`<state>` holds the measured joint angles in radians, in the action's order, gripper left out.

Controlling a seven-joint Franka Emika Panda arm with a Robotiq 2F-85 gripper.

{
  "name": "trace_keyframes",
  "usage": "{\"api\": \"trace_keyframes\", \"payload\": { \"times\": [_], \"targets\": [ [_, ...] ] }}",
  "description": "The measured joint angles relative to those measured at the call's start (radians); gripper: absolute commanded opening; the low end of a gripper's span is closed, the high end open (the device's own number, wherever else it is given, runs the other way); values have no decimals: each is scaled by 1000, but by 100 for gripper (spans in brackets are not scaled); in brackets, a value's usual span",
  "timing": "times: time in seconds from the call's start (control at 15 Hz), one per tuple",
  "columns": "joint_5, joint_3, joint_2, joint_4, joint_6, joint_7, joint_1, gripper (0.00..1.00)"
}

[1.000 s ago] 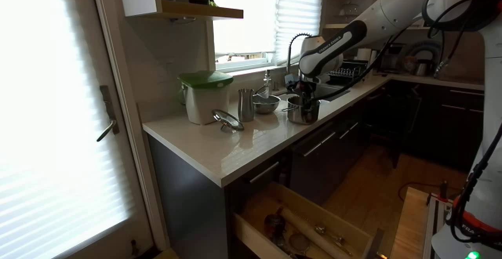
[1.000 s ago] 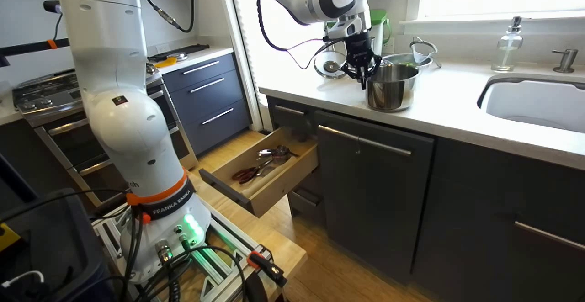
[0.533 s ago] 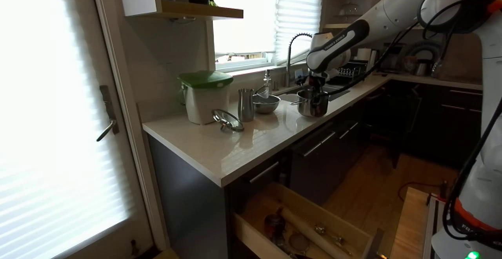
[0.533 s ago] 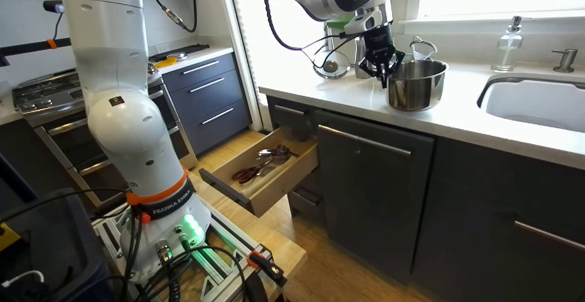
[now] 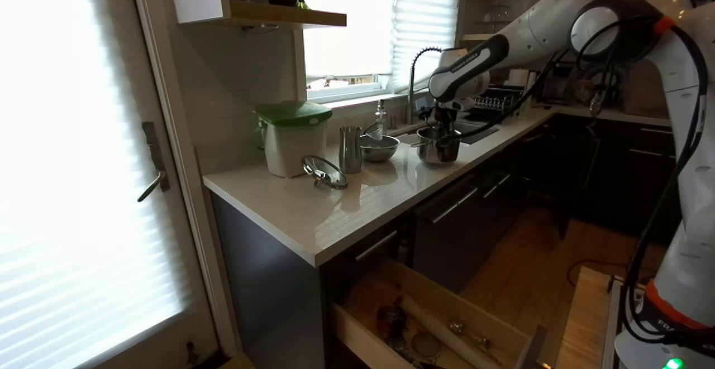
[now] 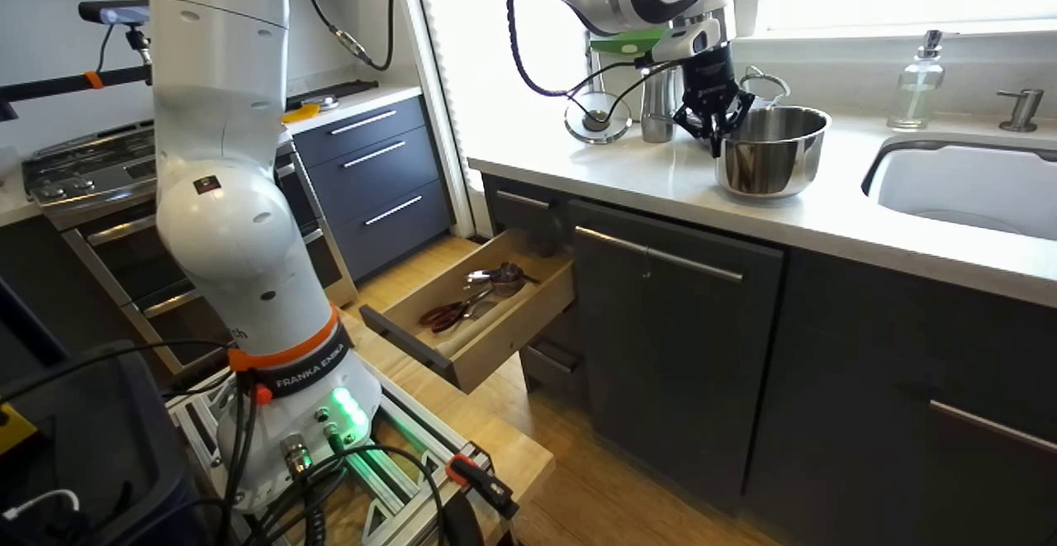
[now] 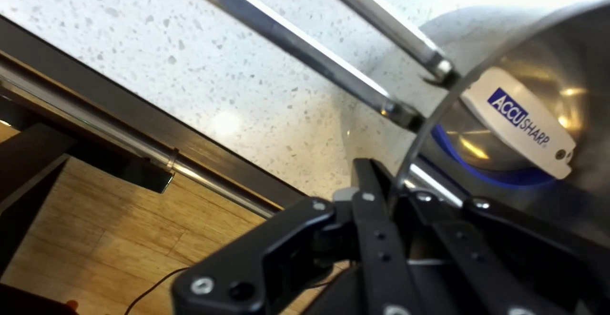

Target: Move the pot to the right

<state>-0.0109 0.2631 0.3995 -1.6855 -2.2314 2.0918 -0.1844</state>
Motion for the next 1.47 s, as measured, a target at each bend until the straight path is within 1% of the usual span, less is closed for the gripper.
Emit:
{"api": "trace_keyframes", "payload": {
  "times": [0.47,0.93,1.0,1.07,1.13,1.33,1.47],
  "targets": [
    [4,1,70,106,82,-44,-25,1],
    [9,1,114,170,118,-55,-41,1],
    [10,1,119,175,119,-58,-43,30],
    [12,1,123,182,119,-60,-45,31],
    [14,1,127,188,120,-63,-47,36],
    [14,1,130,213,121,-69,-50,60],
    [14,1,127,232,122,-69,-51,73]
  ]
}}
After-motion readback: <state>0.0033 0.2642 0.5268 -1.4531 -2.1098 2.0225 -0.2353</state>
